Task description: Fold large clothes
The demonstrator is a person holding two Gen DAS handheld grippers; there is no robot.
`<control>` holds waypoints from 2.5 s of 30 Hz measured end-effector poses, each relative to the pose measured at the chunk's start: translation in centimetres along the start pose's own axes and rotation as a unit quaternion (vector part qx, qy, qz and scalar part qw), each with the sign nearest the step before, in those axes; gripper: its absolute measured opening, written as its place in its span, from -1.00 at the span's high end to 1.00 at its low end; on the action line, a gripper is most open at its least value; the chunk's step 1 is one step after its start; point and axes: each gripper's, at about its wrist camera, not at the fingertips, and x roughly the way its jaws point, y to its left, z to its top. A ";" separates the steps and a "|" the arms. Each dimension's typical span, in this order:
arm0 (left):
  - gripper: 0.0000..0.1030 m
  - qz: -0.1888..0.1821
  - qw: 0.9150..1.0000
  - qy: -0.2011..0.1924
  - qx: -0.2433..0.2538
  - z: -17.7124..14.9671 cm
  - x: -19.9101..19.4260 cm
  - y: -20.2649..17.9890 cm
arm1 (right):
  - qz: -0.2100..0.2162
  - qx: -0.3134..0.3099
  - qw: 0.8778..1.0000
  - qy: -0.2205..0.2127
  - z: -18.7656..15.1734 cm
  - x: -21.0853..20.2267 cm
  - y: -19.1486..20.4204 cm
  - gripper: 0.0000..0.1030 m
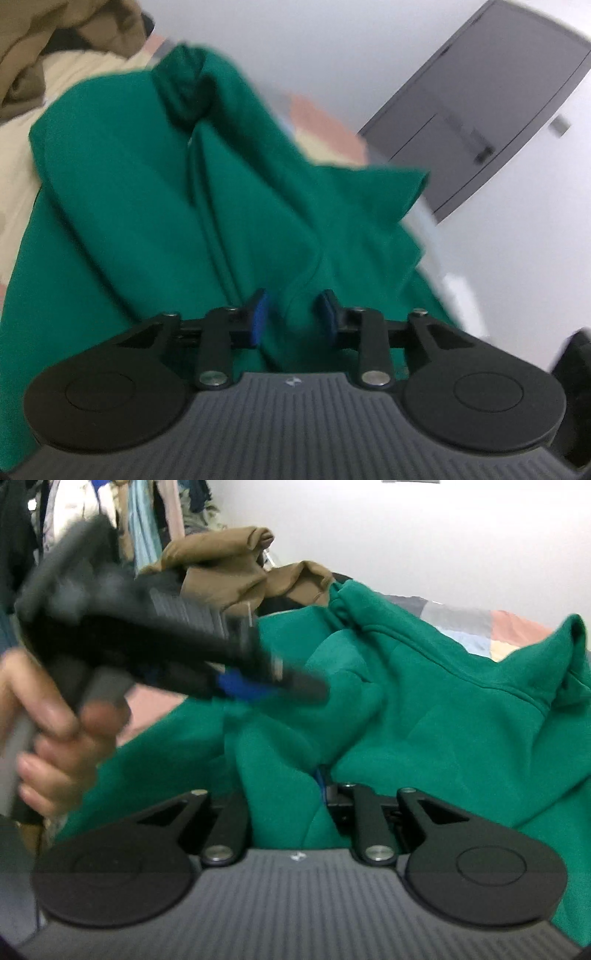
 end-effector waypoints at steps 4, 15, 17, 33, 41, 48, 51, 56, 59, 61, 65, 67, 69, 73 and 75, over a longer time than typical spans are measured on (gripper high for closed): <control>0.34 0.016 1.000 0.008 0.011 -0.4 0.4 -0.1 | 0.007 0.022 1.000 -0.003 -0.1 -1.9 -0.6 0.28; 0.34 0.058 0.997 0.012 0.044 -0.9 0.9 -1.1 | 0.001 0.130 0.989 -0.068 -0.2 -6.0 -4.8 -0.14; 0.34 0.064 0.997 0.015 0.049 -1.1 0.8 -1.2 | -0.002 0.151 0.985 -0.081 -0.1 -6.2 -5.4 -0.13; 0.33 0.104 0.991 0.023 0.076 -1.6 1.2 -2.7 | -0.028 0.142 0.989 0.003 -1.1 -0.9 -5.9 -0.17; 0.25 0.110 0.989 0.011 0.096 -1.4 0.5 -3.3 | -0.025 0.170 0.985 0.008 -1.7 -0.4 -6.4 -0.18; 0.03 0.116 0.988 -0.035 0.097 -1.4 -5.2 -3.7 | -0.048 0.179 0.983 -0.010 -1.4 -3.9 -6.2 -0.18; -0.08 0.123 0.988 -0.043 0.088 -1.6 -8.1 -3.4 | -0.053 0.190 0.980 -0.021 -1.1 -6.6 -6.8 -0.18; -0.13 0.144 0.987 -0.036 0.060 -1.4 -12.1 -1.6 | -0.071 0.204 0.976 -0.002 -1.0 -11.6 -9.2 -0.22; -0.13 0.145 0.989 -0.029 0.022 -1.0 -14.2 0.2 | -0.081 0.198 0.977 0.007 -1.7 -14.5 -11.0 -0.22; -0.16 0.146 0.989 -0.016 -0.001 -0.6 -15.3 1.6 | -0.095 0.196 0.976 0.013 -2.3 -16.1 -12.3 -0.23; -0.22 0.141 0.988 0.024 -0.056 -0.4 -15.9 4.9 | -0.088 0.260 0.962 0.020 -4.1 -18.0 -16.2 -0.66; -0.22 0.143 0.985 0.028 -0.096 -0.8 -15.9 6.5 | -0.085 0.304 0.949 0.025 -5.3 -18.0 -18.3 -0.71; -0.25 0.143 0.982 0.029 -0.118 -1.2 -15.5 7.4 | -0.086 0.364 0.927 0.032 -6.9 -17.5 -20.4 -0.72; -0.29 0.144 0.975 0.065 -0.155 -1.8 -13.4 8.9 | -0.077 0.451 0.887 0.059 -10.3 -15.1 -23.4 -0.72; -0.30 0.160 0.972 0.079 -0.155 -1.9 -12.5 9.0 | -0.086 0.469 0.876 0.072 -11.5 -13.8 -23.9 -0.72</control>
